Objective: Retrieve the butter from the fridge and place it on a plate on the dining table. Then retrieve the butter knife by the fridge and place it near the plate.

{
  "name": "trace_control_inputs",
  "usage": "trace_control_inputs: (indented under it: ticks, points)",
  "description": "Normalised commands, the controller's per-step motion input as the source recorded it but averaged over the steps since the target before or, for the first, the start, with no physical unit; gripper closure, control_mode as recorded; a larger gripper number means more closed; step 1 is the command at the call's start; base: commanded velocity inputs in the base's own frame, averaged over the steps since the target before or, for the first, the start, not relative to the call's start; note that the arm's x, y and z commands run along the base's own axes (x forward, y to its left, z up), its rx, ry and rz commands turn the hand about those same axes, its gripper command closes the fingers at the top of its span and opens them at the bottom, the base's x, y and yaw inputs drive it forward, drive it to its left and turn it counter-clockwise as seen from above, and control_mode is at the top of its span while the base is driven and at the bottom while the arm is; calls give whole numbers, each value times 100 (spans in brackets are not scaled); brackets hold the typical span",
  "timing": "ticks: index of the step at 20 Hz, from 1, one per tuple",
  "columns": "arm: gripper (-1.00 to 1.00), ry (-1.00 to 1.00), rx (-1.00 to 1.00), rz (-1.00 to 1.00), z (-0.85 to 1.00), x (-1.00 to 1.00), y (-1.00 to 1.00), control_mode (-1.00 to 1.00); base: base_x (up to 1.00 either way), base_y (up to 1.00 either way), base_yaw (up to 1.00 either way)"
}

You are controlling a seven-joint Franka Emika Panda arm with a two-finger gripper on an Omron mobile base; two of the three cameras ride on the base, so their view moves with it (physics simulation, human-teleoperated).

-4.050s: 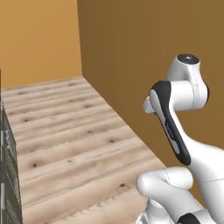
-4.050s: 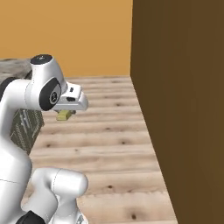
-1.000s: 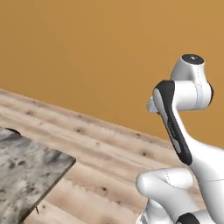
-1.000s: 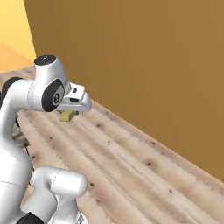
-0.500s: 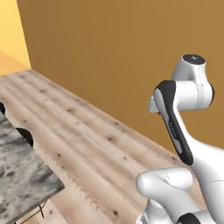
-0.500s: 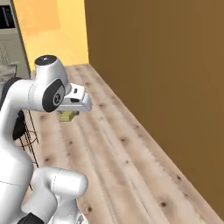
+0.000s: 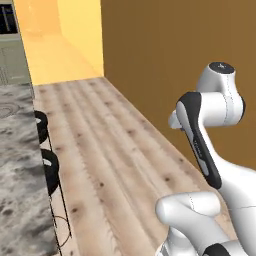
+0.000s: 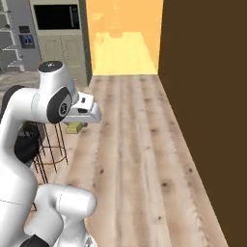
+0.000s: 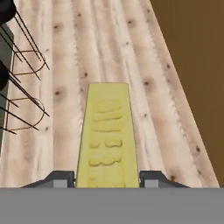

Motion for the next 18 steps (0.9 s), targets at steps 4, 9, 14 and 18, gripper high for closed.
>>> trace_control_inputs:
  ticks: [4,9,14,18]
  points:
    - [100,0,0,0,0,0,0,100,100,-47,57]
    - [100,0,0,0,0,0,0,100,100,-58,57]
    - [100,0,0,0,0,0,0,100,100,-65,58]
    - [100,0,0,0,0,0,0,100,100,-65,60]
